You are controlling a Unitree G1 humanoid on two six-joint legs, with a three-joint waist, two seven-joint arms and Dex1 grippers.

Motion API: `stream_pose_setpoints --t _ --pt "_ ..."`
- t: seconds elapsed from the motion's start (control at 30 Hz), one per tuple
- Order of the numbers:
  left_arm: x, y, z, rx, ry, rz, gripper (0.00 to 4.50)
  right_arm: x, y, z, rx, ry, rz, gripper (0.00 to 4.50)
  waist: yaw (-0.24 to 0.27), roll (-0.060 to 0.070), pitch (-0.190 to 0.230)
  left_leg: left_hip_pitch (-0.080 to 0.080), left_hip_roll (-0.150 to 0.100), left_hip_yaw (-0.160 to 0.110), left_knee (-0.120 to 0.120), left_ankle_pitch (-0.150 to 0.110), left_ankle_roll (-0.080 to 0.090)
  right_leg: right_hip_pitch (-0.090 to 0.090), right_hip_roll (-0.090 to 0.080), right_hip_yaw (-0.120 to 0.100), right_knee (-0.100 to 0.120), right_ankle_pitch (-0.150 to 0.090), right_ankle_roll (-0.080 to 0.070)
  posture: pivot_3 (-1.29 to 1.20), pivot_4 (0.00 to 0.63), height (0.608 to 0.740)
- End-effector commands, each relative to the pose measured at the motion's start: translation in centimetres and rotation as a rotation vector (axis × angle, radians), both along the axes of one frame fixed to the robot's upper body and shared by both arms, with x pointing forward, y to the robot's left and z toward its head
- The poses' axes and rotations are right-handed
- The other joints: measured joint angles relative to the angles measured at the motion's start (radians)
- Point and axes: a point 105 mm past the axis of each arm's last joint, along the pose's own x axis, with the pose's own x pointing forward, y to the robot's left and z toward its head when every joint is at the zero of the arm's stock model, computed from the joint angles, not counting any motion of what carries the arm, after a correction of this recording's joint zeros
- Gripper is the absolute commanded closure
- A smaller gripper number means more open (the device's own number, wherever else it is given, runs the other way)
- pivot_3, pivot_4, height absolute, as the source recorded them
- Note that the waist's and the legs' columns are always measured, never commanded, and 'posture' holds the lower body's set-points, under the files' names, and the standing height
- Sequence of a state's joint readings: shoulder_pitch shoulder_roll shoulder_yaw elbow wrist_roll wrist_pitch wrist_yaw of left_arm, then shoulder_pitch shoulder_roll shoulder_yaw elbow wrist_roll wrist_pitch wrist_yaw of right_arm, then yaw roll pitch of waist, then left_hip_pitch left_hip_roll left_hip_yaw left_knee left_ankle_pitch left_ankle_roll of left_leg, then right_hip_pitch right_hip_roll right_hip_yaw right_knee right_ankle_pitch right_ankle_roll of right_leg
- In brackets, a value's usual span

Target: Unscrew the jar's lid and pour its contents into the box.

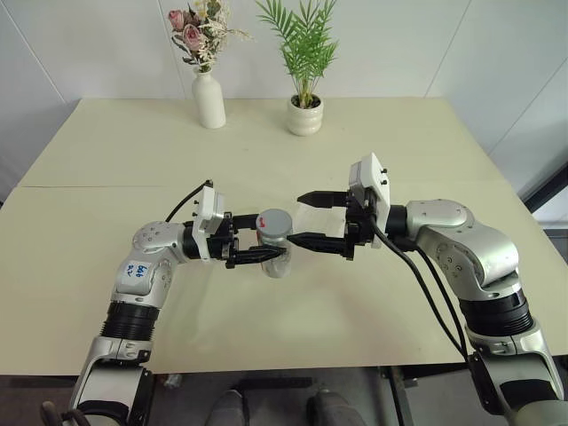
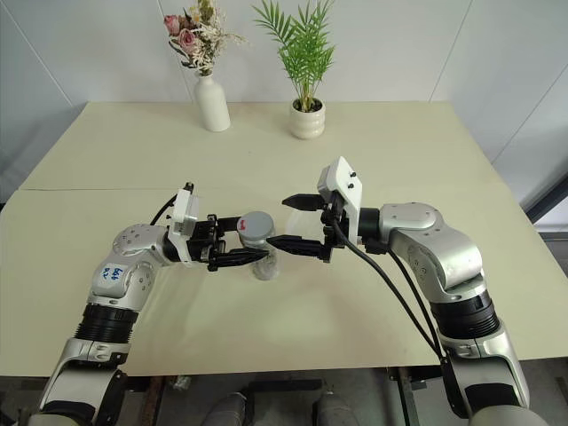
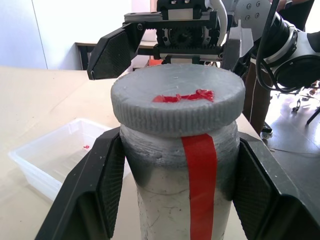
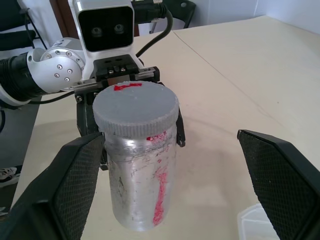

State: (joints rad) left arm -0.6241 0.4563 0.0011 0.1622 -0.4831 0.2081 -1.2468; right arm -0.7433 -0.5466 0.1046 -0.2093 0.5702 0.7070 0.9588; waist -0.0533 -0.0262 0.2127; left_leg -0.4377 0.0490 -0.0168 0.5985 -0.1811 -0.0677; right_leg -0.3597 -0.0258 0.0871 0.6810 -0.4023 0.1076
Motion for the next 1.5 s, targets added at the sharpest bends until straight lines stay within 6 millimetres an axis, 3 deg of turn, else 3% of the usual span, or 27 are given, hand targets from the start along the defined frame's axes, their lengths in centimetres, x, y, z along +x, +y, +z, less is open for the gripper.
stream_pose_setpoints --t 0.03,0.2,0.4,0.93,1.03,1.17,1.5 --pt "-0.4 0.2 1.1 -0.010 -0.051 -0.014 1.91 -1.2 0.2 1.3 0.032 -0.030 0.054 0.04 0.000 0.000 0.000 0.000 0.000 0.000 0.000 0.000 0.000 0.000 0.000 0.000 0.000 0.000 0.000 0.00 0.150 0.740" --pt "-0.4 0.2 1.1 -0.010 -0.051 -0.013 1.91 -2.0 1.3 1.4 0.038 -0.021 0.111 0.04 0.000 0.000 0.000 0.000 0.000 0.000 0.000 0.000 0.000 0.000 0.000 0.000 0.000 0.000 0.000 0.00 0.150 0.740" --pt "-0.5 0.1 1.1 -0.013 -0.052 -0.017 1.91 -1.0 2.8 1.6 0.051 -0.033 0.089 0.04 -0.003 0.000 0.000 0.000 0.000 0.000 0.000 0.000 0.000 0.000 0.000 0.000 0.001 0.000 0.000 0.00 0.150 0.740" --pt "-0.5 0.0 1.2 -0.012 -0.057 -0.019 1.91 -0.7 3.9 1.3 0.051 -0.024 0.095 0.04 -0.001 0.000 0.000 0.000 0.000 0.000 0.000 0.000 0.000 0.000 0.000 0.000 0.001 0.000 0.000 0.00 0.150 0.740" --pt "-0.5 0.0 1.3 -0.012 -0.057 -0.021 1.91 -0.9 3.9 1.3 0.051 -0.019 0.104 0.66 -0.001 0.000 0.000 0.000 0.000 0.000 0.000 0.000 0.000 0.000 0.000 0.000 0.001 0.000 0.000 0.00 0.150 0.740" --pt "-0.6 -0.1 1.3 -0.012 -0.057 -0.022 1.91 -1.0 4.0 1.2 0.051 -0.018 0.112 1.96 -0.001 0.000 0.000 0.000 0.000 0.000 0.000 0.000 0.000 0.000 0.000 0.000 0.001 0.000 0.000 0.00 0.150 0.740" --pt "-0.7 0.0 1.1 -0.008 -0.050 -0.024 1.91 -1.2 4.1 3.0 0.110 -0.029 0.139 1.96 -0.001 0.000 0.000 0.000 0.000 0.000 0.000 0.000 0.000 0.000 0.000 0.000 0.001 0.000 0.000 0.00 0.150 0.740"
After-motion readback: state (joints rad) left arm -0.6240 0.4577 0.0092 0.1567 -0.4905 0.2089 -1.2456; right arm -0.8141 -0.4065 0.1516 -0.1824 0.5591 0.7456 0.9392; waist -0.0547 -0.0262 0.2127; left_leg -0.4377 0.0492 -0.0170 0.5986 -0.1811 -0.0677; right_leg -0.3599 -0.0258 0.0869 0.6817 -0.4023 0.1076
